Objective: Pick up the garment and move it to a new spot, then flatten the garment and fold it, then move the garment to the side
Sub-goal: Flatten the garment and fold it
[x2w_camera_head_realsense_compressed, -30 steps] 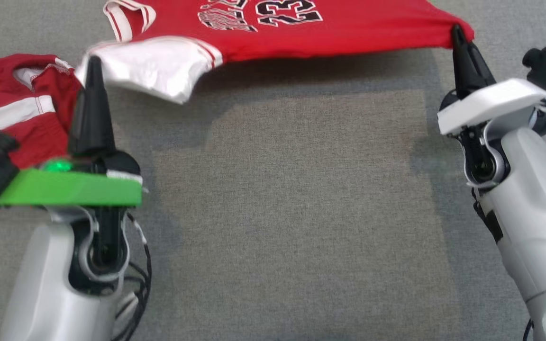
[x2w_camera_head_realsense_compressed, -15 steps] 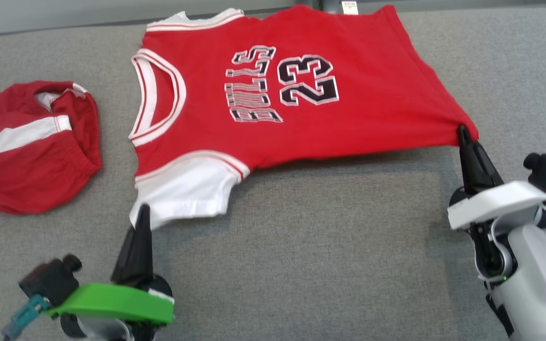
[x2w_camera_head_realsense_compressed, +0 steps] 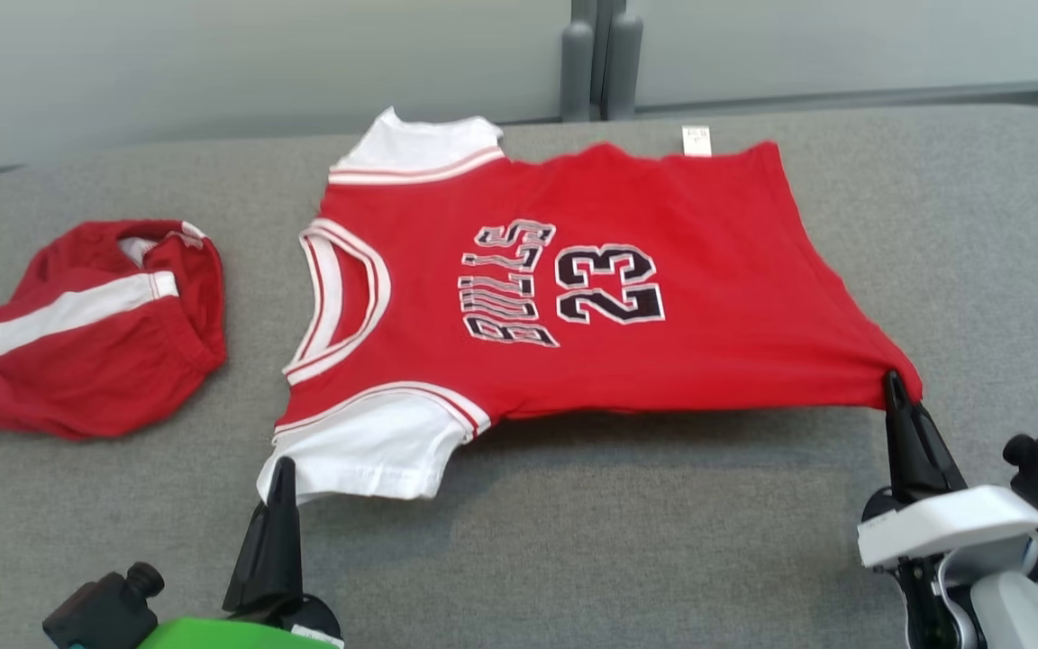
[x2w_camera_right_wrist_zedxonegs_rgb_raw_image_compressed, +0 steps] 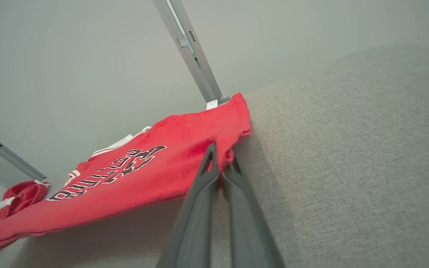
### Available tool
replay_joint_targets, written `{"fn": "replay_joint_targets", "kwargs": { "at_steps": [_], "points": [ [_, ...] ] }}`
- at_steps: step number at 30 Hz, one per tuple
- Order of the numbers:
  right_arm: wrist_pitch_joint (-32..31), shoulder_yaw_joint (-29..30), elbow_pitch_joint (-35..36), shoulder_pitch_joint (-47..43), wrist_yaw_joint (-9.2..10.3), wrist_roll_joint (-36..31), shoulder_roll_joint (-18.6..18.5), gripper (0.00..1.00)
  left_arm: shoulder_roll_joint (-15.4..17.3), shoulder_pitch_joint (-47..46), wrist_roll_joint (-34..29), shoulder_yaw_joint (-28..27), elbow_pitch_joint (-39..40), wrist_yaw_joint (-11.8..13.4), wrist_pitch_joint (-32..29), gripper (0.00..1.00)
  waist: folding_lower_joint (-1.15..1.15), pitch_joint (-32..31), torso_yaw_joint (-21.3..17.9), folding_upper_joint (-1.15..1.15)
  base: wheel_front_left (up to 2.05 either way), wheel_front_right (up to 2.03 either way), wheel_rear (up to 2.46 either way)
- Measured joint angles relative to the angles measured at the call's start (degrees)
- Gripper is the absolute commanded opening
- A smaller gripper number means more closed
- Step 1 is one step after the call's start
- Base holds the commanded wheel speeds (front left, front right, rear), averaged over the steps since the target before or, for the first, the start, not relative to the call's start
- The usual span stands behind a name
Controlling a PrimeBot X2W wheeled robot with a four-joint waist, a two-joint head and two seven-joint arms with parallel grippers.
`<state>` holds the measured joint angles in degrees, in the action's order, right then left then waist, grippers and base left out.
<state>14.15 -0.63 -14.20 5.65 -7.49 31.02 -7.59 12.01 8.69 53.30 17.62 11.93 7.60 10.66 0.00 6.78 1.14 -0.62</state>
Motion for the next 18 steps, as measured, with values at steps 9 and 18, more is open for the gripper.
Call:
{"fn": "replay_joint_targets", "kwargs": {
  "at_steps": [9,18],
  "points": [
    [-5.1,2.3,9.3,-8.4,0.00,-2.3,2.6,0.00,0.2,3.8,-0.5,1.7,6.4,2.1,-1.1,0.00,0.00,-5.6,0.2,0.00,0.00,0.00,0.00],
    [-10.1,4.7,18.9,-15.1,0.01,-3.2,4.2,0.00,1.3,6.0,-1.9,1.7,11.8,4.2,-1.8,0.00,0.00,-4.9,-0.2,0.00,0.00,0.00,0.00]
  ]
}}
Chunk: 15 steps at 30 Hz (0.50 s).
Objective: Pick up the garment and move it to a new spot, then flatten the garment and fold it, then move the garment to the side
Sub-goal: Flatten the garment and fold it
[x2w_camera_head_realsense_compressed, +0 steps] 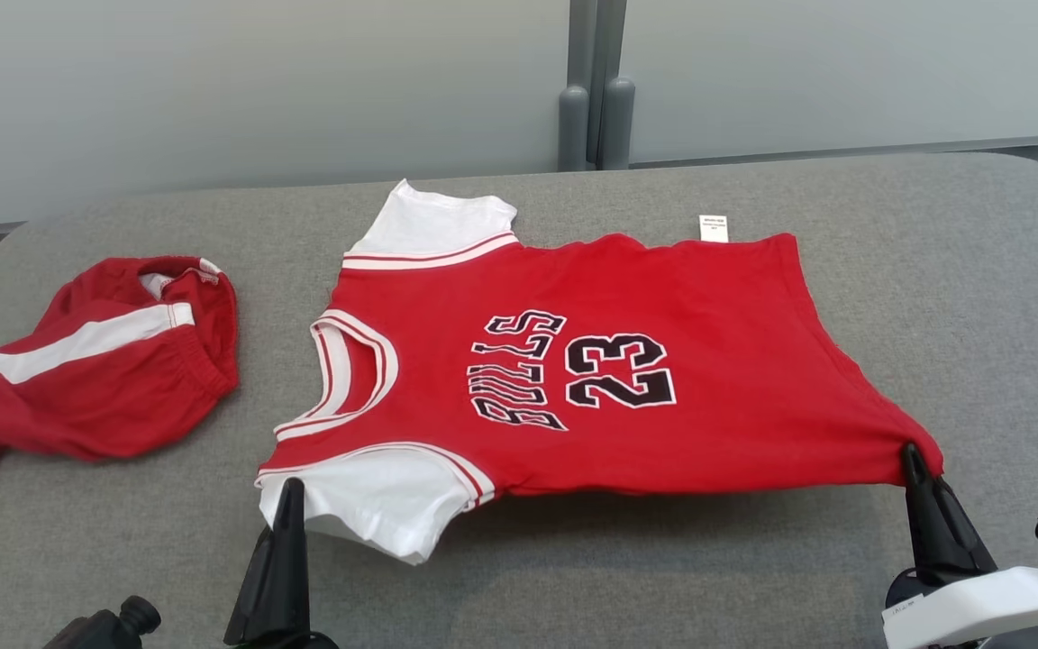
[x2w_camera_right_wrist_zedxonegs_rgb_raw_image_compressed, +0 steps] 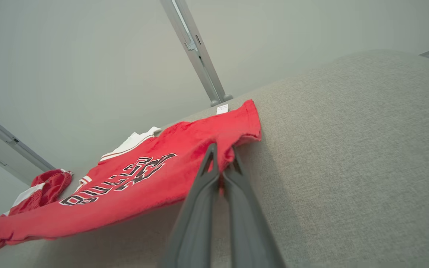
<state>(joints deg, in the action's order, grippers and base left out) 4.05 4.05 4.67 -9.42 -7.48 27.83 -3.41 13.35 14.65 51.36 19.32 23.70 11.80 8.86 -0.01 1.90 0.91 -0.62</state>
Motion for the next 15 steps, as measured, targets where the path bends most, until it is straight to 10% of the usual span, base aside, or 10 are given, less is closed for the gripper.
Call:
{"fn": "replay_joint_targets", "kwargs": {
  "at_steps": [15],
  "points": [
    [-0.8,0.1,-11.5,1.3,0.00,3.3,0.5,0.00,-2.1,-1.9,2.5,-0.2,-12.2,-2.0,0.8,0.00,0.00,2.8,-0.8,0.00,0.00,0.00,0.00]
  ]
}}
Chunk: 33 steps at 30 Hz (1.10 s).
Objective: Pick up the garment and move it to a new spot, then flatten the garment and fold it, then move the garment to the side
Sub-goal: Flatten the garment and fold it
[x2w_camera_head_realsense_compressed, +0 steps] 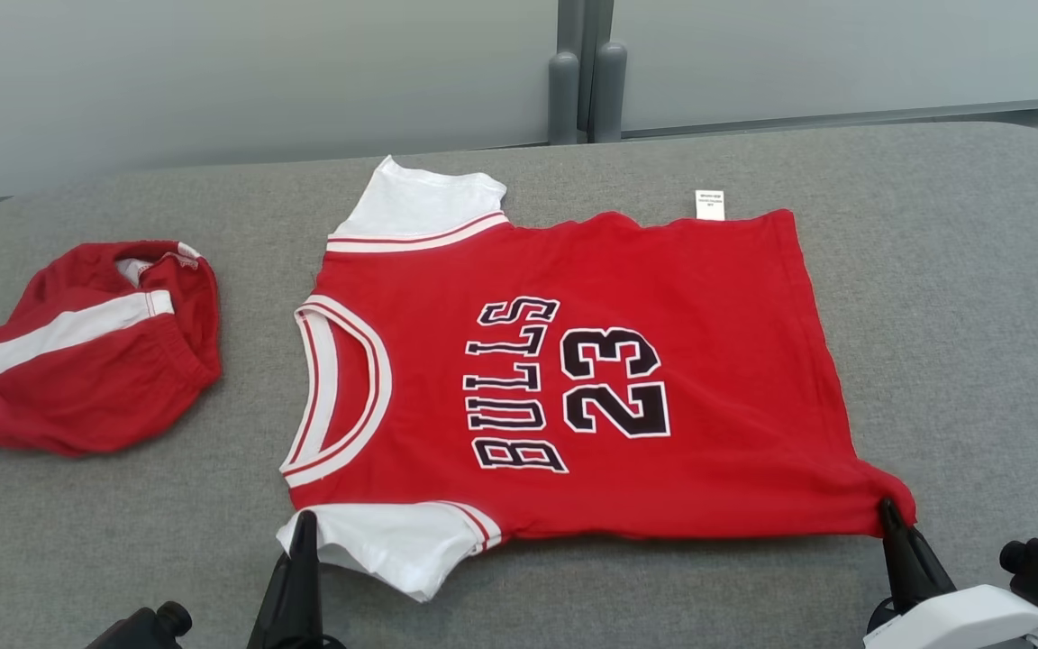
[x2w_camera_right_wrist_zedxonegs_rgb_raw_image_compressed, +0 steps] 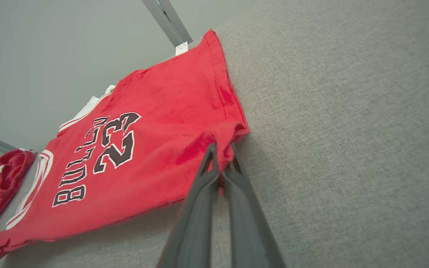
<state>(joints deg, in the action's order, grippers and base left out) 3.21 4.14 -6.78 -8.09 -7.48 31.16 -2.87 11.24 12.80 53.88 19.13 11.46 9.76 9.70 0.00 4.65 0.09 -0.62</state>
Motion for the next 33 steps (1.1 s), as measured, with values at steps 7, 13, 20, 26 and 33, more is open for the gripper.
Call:
{"fn": "replay_joint_targets", "kwargs": {
  "at_steps": [7,13,20,26,33],
  "points": [
    [1.6,-1.1,-4.6,2.0,0.00,0.4,0.0,0.00,-0.8,-1.7,0.5,0.1,-4.2,-1.2,0.5,0.00,0.00,0.4,-0.5,0.00,0.00,0.00,0.00],
    [1.9,-2.0,-6.5,3.6,0.00,0.4,0.0,0.00,-0.8,-4.1,0.4,0.8,-7.6,-2.5,0.3,0.00,0.00,0.9,-0.9,0.00,0.00,0.00,0.00],
    [1.1,-2.6,-7.5,6.5,0.00,0.2,0.0,0.00,-0.4,-10.8,-1.1,1.5,-12.8,-4.4,0.0,0.00,0.00,1.9,-1.0,0.00,0.00,0.00,0.00],
    [-0.9,-2.6,-8.1,10.8,0.00,-0.1,-0.5,0.00,-0.6,-20.0,-3.1,2.0,-20.1,-6.8,0.5,0.00,0.00,3.4,-1.0,0.00,0.00,0.00,0.00],
    [-1.9,-1.4,-11.1,16.5,0.00,0.0,-0.3,0.00,-2.7,-28.9,-3.6,1.6,-29.4,-9.2,2.2,0.00,0.00,5.1,-1.1,0.00,0.00,0.00,0.00]
  ]
}}
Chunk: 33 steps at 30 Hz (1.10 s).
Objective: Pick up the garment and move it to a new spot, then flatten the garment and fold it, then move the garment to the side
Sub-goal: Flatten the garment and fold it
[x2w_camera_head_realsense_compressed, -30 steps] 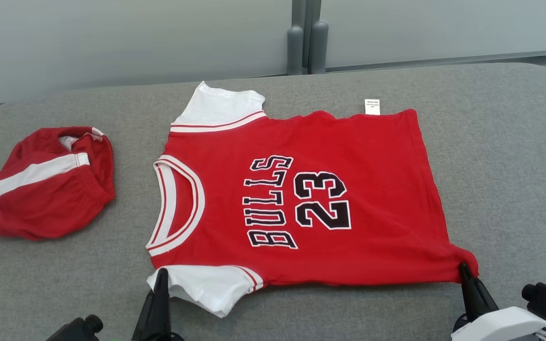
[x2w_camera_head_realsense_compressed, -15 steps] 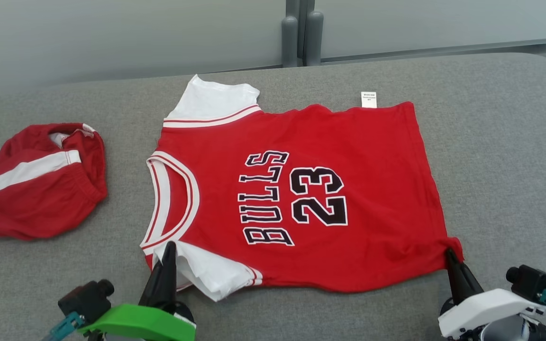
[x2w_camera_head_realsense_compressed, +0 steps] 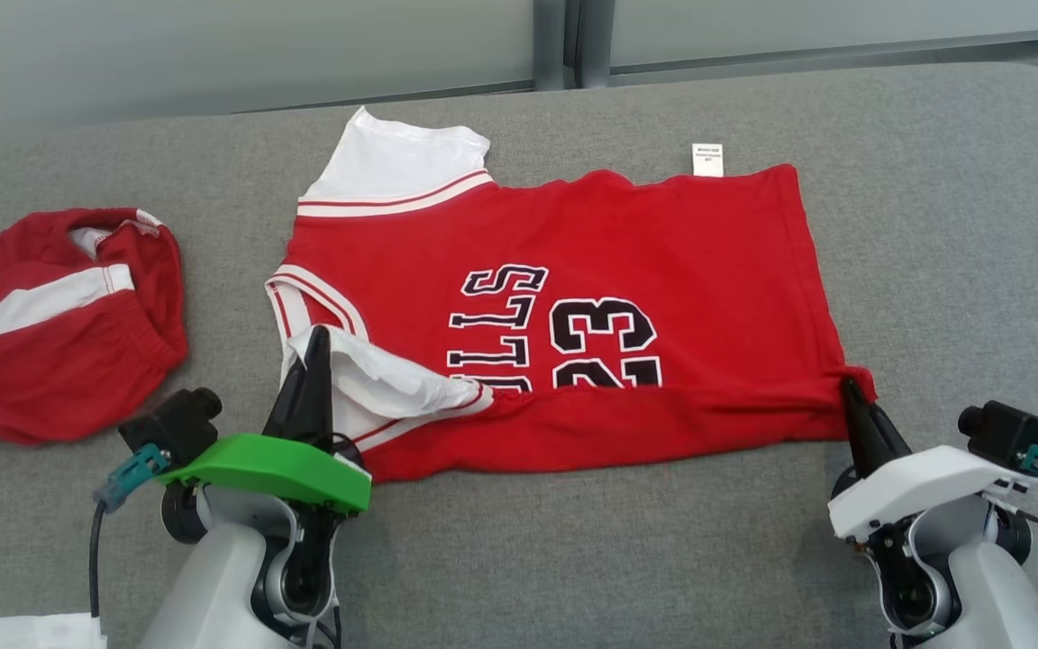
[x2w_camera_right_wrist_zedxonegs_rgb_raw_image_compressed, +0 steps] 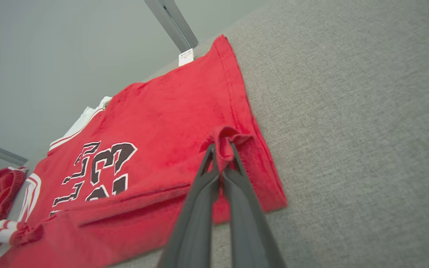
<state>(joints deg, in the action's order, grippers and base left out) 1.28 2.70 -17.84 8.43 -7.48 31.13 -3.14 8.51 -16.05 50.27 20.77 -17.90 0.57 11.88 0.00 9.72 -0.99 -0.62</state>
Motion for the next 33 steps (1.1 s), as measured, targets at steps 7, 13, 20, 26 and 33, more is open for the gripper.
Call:
{"fn": "replay_joint_targets", "kwargs": {
  "at_steps": [7,13,20,26,33],
  "points": [
    [0.0,0.8,-6.0,6.4,0.00,-0.5,0.2,0.00,-1.2,-5.3,-0.4,-0.7,-8.4,-1.9,1.5,0.00,0.00,1.3,-0.7,0.00,0.00,0.00,0.00],
    [0.5,0.0,-11.3,11.2,0.00,-0.6,0.3,0.00,-1.9,-7.5,-0.5,-1.9,-12.2,-3.1,2.4,0.00,0.00,2.1,-1.1,0.00,0.00,0.00,0.00],
    [1.7,-1.1,-18.2,15.7,0.00,-0.7,0.3,0.09,-2.6,-9.3,-1.0,-2.3,-14.4,-4.2,2.8,0.00,0.00,2.2,-0.6,0.00,0.00,0.00,0.00],
    [5.5,-1.9,-22.3,18.8,0.00,-1.0,0.3,1.00,-3.7,-12.2,-2.1,-1.9,-17.7,-4.6,2.9,1.00,0.00,2.1,-0.2,0.00,0.00,0.00,0.00],
    [9.8,-2.7,-23.1,20.1,0.00,-1.6,0.3,1.00,-4.2,-12.9,-2.7,-2.2,-17.8,-5.4,3.1,1.00,0.00,1.7,-0.7,0.00,0.00,0.00,0.00]
  ]
}}
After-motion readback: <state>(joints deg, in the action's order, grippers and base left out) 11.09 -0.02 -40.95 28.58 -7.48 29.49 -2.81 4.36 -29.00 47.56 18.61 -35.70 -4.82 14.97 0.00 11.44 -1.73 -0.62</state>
